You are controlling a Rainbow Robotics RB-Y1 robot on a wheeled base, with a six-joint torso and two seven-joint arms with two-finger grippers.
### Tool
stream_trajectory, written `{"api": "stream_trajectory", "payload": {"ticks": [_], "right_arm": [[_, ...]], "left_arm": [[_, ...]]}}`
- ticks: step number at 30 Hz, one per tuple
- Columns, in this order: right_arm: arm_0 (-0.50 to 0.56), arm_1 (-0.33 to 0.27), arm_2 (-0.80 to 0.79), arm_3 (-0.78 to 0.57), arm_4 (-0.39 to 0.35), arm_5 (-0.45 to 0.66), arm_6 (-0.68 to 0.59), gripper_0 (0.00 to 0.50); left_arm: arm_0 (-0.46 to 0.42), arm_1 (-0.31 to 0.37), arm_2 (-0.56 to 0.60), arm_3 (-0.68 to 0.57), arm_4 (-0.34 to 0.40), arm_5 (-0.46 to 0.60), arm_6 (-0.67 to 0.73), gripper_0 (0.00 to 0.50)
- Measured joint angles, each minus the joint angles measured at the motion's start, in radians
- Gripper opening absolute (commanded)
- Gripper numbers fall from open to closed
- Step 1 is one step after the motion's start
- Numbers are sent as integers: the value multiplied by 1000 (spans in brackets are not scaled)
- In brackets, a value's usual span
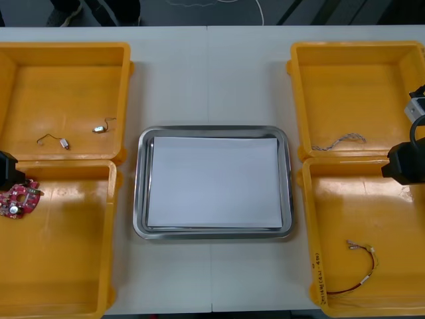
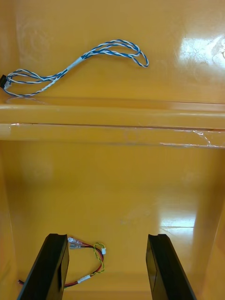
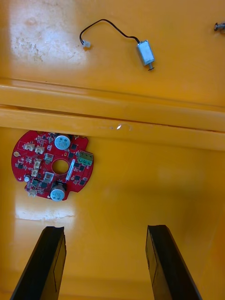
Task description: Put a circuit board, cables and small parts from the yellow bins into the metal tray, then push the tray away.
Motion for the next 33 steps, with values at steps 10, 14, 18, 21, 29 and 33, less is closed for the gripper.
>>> {"api": "stream_trajectory", "payload": {"ticks": [10, 14, 18, 21, 29, 33], "right_arm": [[0, 0, 0, 0, 0, 0, 0, 500], [0, 0, 0, 0, 0, 0, 0, 500], [0, 0, 0, 0, 0, 0, 0, 500], [0, 0, 0, 0, 0, 0, 0, 500], [0, 0, 0, 0, 0, 0, 0, 500], [0, 0, 0, 0, 0, 0, 0, 500]], "left_arm": [[0, 0, 0, 0, 0, 0, 0, 500], [0, 0, 0, 0, 0, 0, 0, 500], [0, 0, 0, 0, 0, 0, 0, 500], [0, 0, 0, 0, 0, 0, 0, 500], [0, 0, 0, 0, 0, 0, 0, 500], [0, 0, 0, 0, 0, 0, 0, 500]]}}
